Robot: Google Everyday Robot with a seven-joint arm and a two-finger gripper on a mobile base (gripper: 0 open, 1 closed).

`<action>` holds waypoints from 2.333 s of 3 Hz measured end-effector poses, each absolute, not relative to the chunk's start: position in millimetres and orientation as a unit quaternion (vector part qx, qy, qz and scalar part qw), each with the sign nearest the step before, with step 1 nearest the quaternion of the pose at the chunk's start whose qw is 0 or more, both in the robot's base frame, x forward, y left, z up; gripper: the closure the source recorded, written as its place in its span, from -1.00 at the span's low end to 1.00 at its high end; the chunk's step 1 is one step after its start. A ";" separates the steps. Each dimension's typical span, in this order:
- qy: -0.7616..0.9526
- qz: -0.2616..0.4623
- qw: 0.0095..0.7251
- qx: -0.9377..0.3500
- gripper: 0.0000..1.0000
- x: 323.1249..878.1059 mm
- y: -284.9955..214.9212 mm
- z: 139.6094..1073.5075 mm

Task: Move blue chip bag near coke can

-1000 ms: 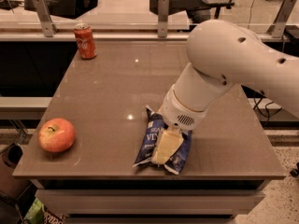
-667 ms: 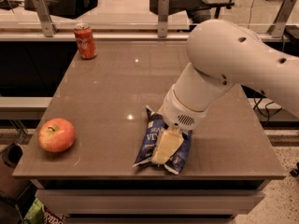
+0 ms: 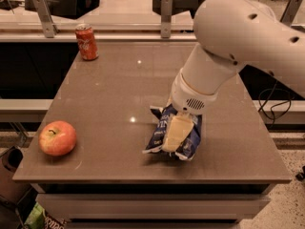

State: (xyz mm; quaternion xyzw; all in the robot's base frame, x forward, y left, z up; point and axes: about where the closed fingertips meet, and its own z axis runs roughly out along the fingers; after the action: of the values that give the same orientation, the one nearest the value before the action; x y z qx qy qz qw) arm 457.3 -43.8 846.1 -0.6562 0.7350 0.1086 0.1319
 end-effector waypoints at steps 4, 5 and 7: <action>0.729 0.014 0.216 -0.650 1.00 549.6 -52.4 934.9; 0.721 0.008 0.256 -0.644 1.00 582.6 -43.9 951.8; 0.684 0.016 0.325 -0.652 1.00 638.5 -14.4 968.3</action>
Offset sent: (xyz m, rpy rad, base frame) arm 0.0652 -0.0206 0.0757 -0.0693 -0.1693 -0.0364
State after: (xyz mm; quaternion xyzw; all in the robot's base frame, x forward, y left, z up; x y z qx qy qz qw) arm 638.5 -14.4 968.3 -0.6525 0.6843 0.0161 0.3251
